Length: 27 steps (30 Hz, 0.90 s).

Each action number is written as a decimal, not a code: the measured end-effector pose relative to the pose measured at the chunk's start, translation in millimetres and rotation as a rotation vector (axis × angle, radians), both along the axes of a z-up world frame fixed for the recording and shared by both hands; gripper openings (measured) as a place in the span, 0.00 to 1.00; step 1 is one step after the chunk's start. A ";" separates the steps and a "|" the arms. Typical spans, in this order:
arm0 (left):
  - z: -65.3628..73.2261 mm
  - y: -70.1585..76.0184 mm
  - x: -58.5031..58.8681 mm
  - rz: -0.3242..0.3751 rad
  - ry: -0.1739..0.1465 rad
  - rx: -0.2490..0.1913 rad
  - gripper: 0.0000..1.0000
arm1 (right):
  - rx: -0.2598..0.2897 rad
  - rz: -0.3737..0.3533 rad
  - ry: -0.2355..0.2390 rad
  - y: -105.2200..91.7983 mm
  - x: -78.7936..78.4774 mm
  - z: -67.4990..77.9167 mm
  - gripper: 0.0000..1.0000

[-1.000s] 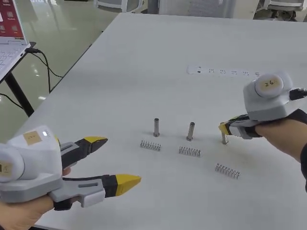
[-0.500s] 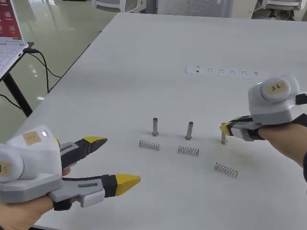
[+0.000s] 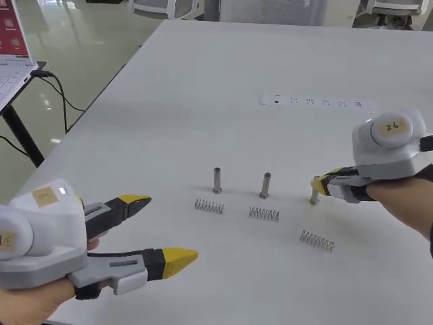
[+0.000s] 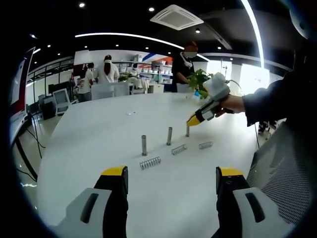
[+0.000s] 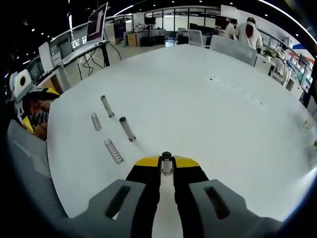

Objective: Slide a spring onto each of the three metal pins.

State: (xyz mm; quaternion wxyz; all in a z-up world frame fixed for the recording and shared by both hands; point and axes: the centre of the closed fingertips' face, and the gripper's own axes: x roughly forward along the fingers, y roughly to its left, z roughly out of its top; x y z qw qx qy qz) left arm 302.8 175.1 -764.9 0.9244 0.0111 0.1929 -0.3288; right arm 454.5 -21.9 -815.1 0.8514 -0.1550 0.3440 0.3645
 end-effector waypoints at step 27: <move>-1.4 0.2 -2.1 -0.008 0.004 0.005 0.70 | 0.006 0.006 0.008 8.4 2.6 -2.8 0.10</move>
